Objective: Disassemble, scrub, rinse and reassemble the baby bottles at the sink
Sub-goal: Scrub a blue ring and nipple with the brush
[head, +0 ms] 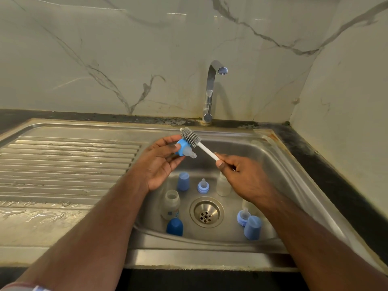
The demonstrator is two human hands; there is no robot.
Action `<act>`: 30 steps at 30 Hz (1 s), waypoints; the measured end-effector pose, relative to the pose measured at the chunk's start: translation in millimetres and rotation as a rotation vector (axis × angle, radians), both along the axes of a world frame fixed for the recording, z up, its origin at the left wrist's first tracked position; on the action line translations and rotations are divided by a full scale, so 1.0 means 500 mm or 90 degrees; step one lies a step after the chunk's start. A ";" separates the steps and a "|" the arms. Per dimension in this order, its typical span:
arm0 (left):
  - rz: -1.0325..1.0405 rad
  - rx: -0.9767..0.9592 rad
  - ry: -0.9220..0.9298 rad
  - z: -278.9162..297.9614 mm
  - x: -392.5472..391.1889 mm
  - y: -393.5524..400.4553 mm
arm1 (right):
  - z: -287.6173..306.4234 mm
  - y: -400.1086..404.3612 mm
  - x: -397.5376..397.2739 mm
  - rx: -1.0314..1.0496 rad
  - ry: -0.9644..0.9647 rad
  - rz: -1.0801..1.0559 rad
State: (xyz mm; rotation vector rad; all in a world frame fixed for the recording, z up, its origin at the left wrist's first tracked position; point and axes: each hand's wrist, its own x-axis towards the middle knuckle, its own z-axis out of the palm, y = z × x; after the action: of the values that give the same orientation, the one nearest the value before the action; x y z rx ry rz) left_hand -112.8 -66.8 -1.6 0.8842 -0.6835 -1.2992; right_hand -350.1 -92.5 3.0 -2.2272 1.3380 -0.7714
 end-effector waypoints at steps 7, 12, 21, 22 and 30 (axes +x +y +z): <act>0.012 0.024 -0.008 -0.009 0.003 -0.003 | 0.003 0.006 0.001 -0.017 -0.001 0.020; 0.009 0.014 -0.021 -0.010 0.007 -0.006 | 0.005 0.009 0.005 -0.013 -0.009 0.036; 0.016 0.001 -0.010 0.003 -0.002 0.002 | -0.006 -0.007 0.000 0.005 0.002 -0.011; 0.023 0.000 -0.006 0.003 0.001 0.001 | -0.005 -0.004 0.002 0.000 0.001 -0.010; 0.023 -0.008 -0.025 0.000 0.004 -0.003 | 0.004 0.009 0.007 -0.036 0.025 -0.011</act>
State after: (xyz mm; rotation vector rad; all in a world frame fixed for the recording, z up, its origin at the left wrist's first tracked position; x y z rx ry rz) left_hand -110.9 -68.2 -1.5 0.9092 -0.7032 -1.2473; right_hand -346.8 -88.0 5.2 -2.2877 1.3717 -0.7846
